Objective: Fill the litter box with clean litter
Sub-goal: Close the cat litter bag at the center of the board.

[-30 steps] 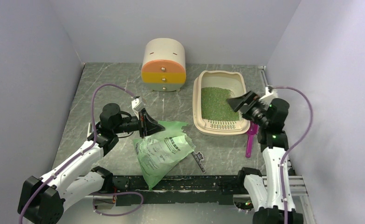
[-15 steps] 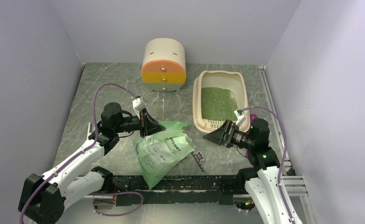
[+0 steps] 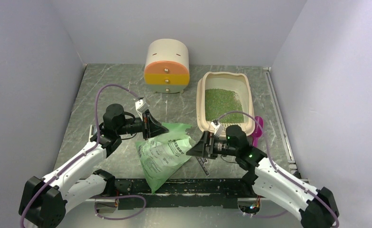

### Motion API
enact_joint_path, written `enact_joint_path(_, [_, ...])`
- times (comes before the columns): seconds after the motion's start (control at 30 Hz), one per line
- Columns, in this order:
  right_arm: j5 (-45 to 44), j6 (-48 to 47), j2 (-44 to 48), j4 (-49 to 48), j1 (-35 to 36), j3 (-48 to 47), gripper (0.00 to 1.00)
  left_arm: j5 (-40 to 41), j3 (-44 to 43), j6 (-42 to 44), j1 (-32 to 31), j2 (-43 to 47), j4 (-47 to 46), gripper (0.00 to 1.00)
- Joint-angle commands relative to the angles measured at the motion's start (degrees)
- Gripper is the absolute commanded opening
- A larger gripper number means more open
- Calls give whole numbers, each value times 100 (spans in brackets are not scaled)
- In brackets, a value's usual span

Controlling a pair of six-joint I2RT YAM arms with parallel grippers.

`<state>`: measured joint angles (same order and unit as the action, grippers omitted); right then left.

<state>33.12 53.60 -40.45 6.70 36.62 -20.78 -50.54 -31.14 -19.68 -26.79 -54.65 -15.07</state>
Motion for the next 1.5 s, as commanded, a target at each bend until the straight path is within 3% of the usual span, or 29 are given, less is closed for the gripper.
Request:
enact_joint_path(0.0, [-1386,306,-199,-1224,550,223,100,-78,-271,137,33,23,-27,5])
enact_joint_path(0.17, [-1852,595,-599,-1752,575,483,100,-87,-282,147,33,9,-7,5])
enact_joint_path(0.33, [-2207,200,-1166,-1766,629,247,100,-96,-279,123,33,-36,-72,5])
enact_joint_path(0.53, [-1907,-145,-1755,-3264,634,391,97,-91,-288,111,24,-80,-89,5])
enact_joint_path(0.67, [-1583,-61,-2111,-3743,629,321,67,-96,-270,114,24,-109,-76,5])
enact_joint_path(0.8, [-1538,-172,-2205,-3553,642,187,40,-55,-296,145,24,-79,-7,5])
enact_joint_path(0.93, [-1334,-336,-2220,-3510,651,54,0,0,-290,161,24,-50,78,5])
enact_joint_path(1.2, [-431,-942,-2656,-3067,932,-1124,0,427,-280,157,24,201,355,5])
enact_joint_path(1.3, [-340,-1293,-2853,-2712,1245,-1639,0,715,-341,220,31,352,651,20])
enact_joint_path(1.4, [-348,-1584,-3017,-2467,1595,-2020,0,973,-419,348,40,561,1068,45])
enact_joint_path(1.47, [-393,-1748,-3155,-2255,1827,-2258,0,1218,-501,430,54,668,1402,57])
